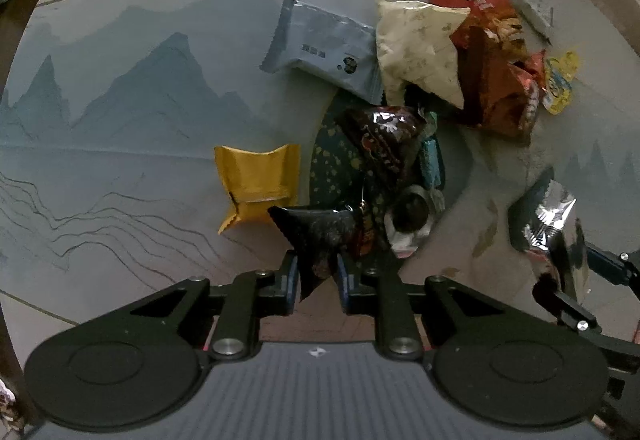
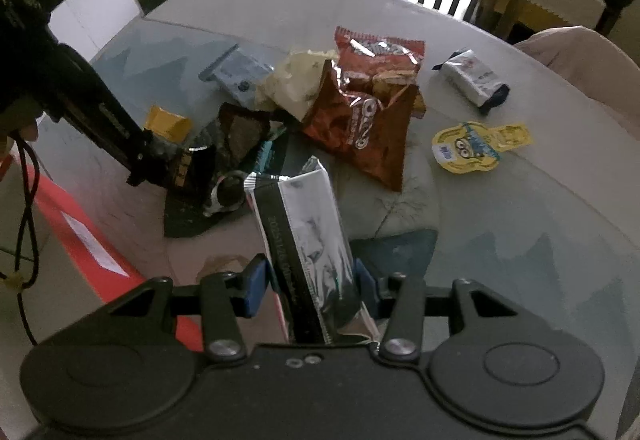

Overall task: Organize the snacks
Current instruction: 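Lift the silver foil bar with the right gripper while the left gripper lifts the dark packet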

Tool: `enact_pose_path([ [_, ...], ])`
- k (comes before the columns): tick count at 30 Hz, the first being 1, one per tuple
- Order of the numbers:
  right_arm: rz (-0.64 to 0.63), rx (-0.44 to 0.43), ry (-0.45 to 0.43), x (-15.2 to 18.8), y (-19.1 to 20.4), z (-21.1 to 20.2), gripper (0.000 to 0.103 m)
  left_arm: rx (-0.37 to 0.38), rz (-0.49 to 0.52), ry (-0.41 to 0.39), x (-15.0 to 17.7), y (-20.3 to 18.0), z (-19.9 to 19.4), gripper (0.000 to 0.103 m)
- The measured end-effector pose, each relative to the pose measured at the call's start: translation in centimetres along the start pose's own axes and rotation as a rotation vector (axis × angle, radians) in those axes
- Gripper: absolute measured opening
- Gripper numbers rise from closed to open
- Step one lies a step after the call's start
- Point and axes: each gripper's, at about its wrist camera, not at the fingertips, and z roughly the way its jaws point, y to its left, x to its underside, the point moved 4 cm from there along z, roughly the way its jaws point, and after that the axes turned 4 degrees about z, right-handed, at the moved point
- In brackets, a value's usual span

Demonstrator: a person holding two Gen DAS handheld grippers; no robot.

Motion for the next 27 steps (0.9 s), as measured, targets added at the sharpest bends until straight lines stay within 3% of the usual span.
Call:
enact_pose_path([
  [15,0.11,0.012,-0.111,1.5,1.2,-6.5,0.047,0.043,0.018,-0.092,2.0,-0.3,-4.9,0.005],
  [19,0.104,0.007,-0.131,1.9,2.2,-7.9,0.047,0.005,0.054,-0.12,2.6,-0.2,-5.7,0.005],
  [25,0.115,-0.007,-0.147,2.9,3.2,-8.8,0.047,-0.032,0.193,-0.115,3.2,-0.8,-5.9,0.006],
  [27,0.12,-0.018,-0.151,3.2,3.4,-9.0,0.047,-0.046,0.266,-0.094,3.2,-1.2,-5.7,0.016],
])
